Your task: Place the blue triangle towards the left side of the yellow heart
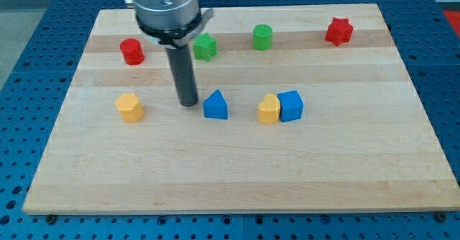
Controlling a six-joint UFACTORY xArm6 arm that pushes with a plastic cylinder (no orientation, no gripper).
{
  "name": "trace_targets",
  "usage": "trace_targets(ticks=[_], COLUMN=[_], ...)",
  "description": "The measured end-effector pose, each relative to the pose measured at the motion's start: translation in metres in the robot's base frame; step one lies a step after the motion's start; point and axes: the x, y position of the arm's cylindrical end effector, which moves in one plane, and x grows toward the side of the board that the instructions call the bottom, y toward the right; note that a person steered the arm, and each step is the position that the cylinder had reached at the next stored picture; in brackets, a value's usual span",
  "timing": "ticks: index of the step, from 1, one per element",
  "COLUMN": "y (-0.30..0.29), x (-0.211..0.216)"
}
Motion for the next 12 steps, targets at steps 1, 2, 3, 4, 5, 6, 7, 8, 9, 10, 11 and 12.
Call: trace_targets(ticks=[1,2,3,4,5,6,7,8,9,10,11,12], y=[0.028,0.04,0.007,-0.04,-0.042,-0.024,0.011,0.042,0.058,0.049,0.019,0.005], x=[0.0,0.0,-0.004,-0.005,0.02,0.034,0.034,0.034,0.034,0.034,0.033,0.015])
